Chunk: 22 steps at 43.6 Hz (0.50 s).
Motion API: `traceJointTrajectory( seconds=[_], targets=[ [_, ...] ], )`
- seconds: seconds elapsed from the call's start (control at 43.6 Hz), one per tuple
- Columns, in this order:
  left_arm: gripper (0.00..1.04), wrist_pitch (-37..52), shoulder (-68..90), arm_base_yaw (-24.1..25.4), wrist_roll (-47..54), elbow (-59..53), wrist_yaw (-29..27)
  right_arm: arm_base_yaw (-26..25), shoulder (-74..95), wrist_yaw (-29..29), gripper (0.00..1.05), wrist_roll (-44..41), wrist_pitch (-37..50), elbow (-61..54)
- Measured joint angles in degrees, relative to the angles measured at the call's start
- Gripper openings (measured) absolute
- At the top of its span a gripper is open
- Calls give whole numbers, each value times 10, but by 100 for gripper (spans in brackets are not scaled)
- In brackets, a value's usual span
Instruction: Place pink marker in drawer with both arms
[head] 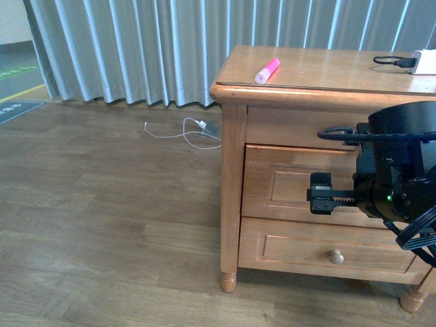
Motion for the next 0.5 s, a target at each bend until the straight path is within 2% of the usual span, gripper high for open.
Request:
traceJointTrajectory(
  seconds=[0.183, 0.229, 0.504],
  targets=[
    [99, 0, 0, 0, 0, 0, 0, -2, 3, 0, 96, -1, 6, 0],
    [99, 0, 0, 0, 0, 0, 0, -2, 3, 0, 93, -2, 9, 0],
    [99, 0, 0, 0, 0, 0, 0, -3, 3, 3, 56, -6, 9, -3]
  ],
)
